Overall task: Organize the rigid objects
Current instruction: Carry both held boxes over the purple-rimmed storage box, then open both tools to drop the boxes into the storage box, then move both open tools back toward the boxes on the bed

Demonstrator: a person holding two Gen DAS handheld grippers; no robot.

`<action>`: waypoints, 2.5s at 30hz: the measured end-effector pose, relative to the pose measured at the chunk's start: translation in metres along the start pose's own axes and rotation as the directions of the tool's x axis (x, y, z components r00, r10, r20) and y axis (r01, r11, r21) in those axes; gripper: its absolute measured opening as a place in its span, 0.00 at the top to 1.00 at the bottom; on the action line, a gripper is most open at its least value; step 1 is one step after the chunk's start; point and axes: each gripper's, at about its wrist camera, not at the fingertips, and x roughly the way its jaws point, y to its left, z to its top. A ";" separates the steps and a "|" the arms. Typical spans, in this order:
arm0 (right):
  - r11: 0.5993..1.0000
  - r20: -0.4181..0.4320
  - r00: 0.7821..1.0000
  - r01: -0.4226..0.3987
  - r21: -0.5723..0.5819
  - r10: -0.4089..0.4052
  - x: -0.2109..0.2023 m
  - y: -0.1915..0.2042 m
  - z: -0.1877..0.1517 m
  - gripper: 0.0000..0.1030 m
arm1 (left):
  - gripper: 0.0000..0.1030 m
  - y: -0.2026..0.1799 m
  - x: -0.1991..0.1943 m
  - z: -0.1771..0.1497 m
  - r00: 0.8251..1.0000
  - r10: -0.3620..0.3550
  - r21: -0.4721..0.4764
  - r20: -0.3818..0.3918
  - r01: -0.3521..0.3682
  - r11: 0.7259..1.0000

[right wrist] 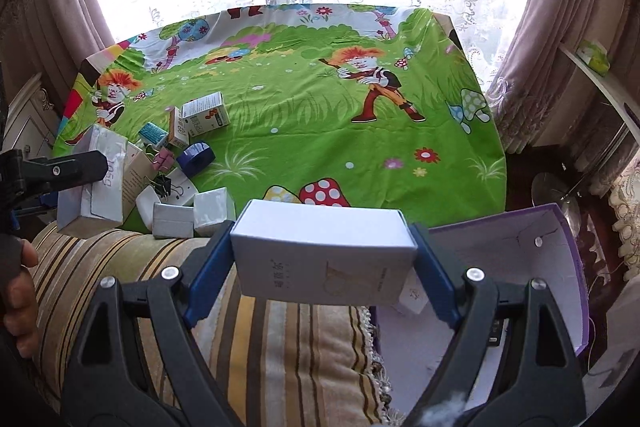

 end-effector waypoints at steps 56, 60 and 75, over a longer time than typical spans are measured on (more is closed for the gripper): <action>0.952 0.037 0.972 0.217 0.214 -0.230 -0.068 -0.107 -0.052 0.10 | 0.01 -0.141 0.005 -0.082 0.937 -0.308 0.462 -0.166 0.349 0.815; 0.958 0.044 0.969 0.235 0.166 -0.245 -0.066 -0.092 -0.047 0.10 | 0.02 -0.132 0.001 -0.076 0.941 -0.302 0.448 -0.155 0.339 0.827; 0.990 0.034 0.995 0.093 0.102 -0.097 -0.047 -0.041 -0.029 0.10 | 0.08 -0.022 -0.041 -0.013 0.988 -0.143 0.283 0.054 0.122 0.951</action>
